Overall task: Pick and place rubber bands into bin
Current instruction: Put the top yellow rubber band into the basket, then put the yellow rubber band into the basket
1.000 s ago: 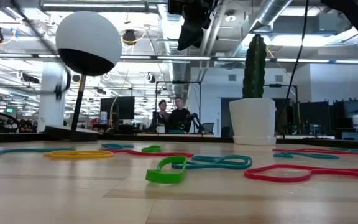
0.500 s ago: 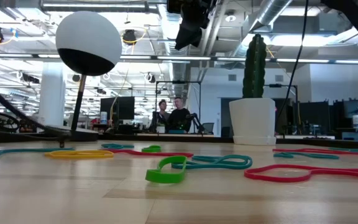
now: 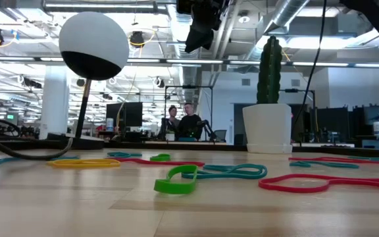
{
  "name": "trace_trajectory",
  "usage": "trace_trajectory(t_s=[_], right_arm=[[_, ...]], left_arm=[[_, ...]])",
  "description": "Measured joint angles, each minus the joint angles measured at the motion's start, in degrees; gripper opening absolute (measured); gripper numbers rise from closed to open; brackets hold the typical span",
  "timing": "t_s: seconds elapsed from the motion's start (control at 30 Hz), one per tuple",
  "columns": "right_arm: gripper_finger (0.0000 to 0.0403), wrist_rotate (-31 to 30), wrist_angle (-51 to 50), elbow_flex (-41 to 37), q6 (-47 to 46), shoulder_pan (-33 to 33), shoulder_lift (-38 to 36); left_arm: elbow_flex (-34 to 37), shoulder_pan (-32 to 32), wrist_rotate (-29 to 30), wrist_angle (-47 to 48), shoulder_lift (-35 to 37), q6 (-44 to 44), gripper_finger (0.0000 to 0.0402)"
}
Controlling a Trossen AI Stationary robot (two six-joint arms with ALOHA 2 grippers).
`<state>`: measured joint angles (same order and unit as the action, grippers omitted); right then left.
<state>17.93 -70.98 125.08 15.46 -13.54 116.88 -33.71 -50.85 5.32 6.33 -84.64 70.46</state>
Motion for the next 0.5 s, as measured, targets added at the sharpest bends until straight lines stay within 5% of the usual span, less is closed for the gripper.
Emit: trace_trajectory(t_s=[0.3, 0.5], right_arm=[[0.0113, 0.0, 0.0, 0.0, 0.0, 0.0, 0.0], [0.0113, 0.0, 0.1, 0.0, 0.0, 0.0, 0.0]], left_arm=[[-0.2, 0.0, 0.7, -1.4, 0.3, 0.7, 0.0030], [-0.3, 0.9, -5.0, -3.3, 0.3, -2.4, 0.0051]])
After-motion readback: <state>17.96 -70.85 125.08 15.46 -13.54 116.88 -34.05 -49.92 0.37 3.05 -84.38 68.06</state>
